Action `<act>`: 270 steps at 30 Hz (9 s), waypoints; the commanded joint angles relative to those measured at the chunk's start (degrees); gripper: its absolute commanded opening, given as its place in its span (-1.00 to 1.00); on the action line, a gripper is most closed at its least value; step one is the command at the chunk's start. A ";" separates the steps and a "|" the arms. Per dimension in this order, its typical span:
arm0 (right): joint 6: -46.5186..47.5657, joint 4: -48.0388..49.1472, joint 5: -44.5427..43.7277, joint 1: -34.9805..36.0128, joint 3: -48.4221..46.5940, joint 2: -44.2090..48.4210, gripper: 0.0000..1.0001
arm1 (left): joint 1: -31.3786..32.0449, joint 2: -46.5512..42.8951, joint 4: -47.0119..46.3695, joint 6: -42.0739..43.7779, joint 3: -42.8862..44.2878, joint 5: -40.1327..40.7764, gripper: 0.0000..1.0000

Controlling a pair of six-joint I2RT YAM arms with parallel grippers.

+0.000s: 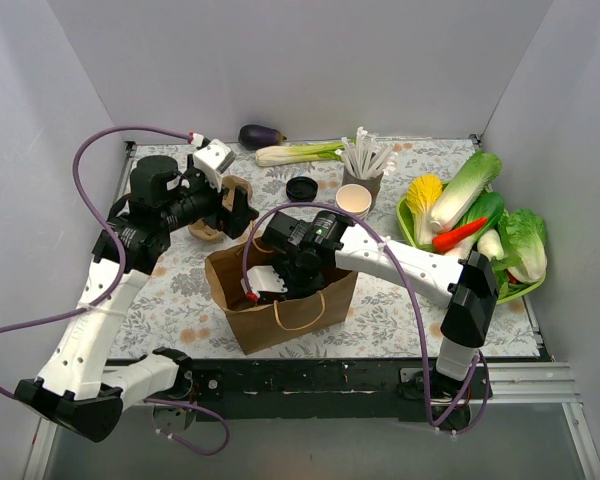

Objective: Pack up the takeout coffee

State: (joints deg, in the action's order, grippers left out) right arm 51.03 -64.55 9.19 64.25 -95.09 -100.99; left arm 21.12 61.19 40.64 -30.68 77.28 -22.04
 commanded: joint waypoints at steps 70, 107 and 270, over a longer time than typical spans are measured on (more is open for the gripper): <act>-3.12 3.82 0.04 -0.70 1.49 3.52 -0.30 | -0.47 -0.28 5.59 5.98 5.78 -1.25 0.87; -8.84 -1.54 -3.91 0.18 -8.18 8.35 0.96 | -0.56 0.60 5.50 6.68 5.25 -1.95 0.88; -21.58 13.50 6.27 -47.20 -22.41 13.80 -0.97 | 1.46 13.61 25.72 11.61 27.84 -14.26 0.15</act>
State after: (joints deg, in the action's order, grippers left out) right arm 31.18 -49.30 12.78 17.30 -112.18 -91.50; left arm 22.48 76.40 68.60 -18.41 102.02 -38.24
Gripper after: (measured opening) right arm 0.022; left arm 0.570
